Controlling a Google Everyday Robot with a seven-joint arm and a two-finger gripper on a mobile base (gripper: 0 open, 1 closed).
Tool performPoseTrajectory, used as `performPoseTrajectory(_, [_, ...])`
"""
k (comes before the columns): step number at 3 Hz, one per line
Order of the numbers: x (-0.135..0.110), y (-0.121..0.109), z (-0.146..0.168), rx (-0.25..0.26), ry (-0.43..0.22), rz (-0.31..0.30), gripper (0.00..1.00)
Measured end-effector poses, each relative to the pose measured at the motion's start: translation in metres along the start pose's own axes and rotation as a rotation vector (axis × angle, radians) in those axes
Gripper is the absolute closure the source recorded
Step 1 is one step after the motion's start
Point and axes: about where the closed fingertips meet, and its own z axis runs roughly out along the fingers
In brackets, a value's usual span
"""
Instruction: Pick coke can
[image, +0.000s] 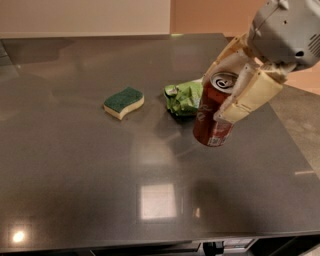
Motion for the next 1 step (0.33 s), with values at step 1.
performPoseTrajectory(1, [-0.0031,-0.0042,-0.0005,0.020,-0.005,-0.003,1.00])
